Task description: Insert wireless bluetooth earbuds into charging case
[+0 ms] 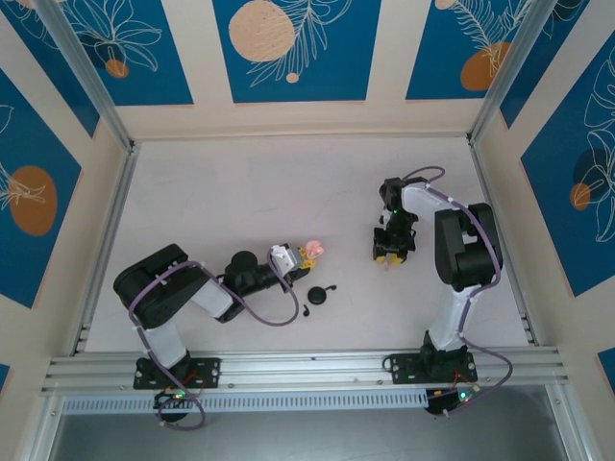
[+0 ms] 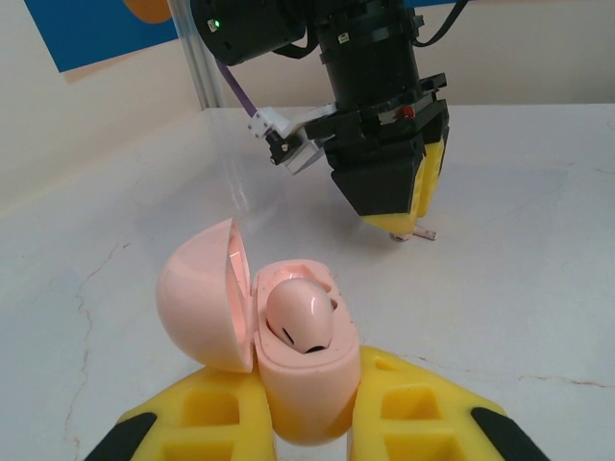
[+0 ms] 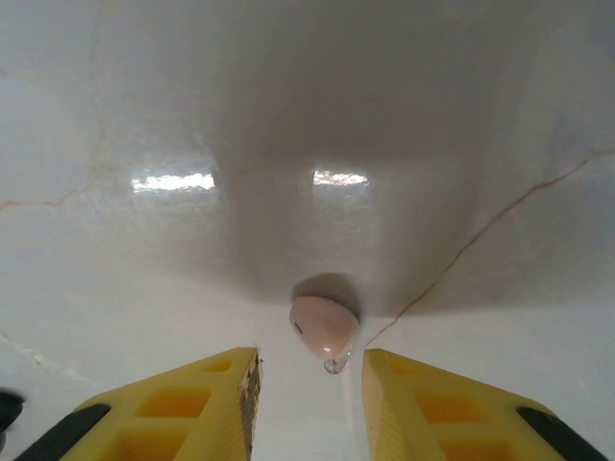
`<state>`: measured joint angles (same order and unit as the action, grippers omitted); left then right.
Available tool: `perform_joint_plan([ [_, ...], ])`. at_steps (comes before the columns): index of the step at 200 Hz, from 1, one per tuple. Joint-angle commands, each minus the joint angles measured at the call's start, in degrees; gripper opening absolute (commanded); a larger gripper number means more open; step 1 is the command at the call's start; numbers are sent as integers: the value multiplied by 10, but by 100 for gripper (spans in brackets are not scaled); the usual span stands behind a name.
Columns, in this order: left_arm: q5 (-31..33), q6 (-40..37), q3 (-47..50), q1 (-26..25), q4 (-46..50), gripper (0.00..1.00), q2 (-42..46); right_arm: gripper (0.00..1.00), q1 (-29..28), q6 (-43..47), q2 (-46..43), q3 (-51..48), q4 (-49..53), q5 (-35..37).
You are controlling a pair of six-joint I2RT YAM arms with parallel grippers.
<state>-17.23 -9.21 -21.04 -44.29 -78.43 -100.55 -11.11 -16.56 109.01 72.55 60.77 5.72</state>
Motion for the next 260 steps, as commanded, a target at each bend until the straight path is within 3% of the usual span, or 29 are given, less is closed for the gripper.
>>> perform_joint_plan([
  [1, 3, -7, 3, -9, -22, 10, 6, 34, 4, -7, 13, -8, 1, -16],
  [152, 0, -7, -5, -8, -21, 10, -5, 25, 5, 12, 10, -12, -29, 5],
  [260, -10, -3, -14, -14, -22, 10, -50, 22, -27, 26, -84, -76, -119, 43],
])
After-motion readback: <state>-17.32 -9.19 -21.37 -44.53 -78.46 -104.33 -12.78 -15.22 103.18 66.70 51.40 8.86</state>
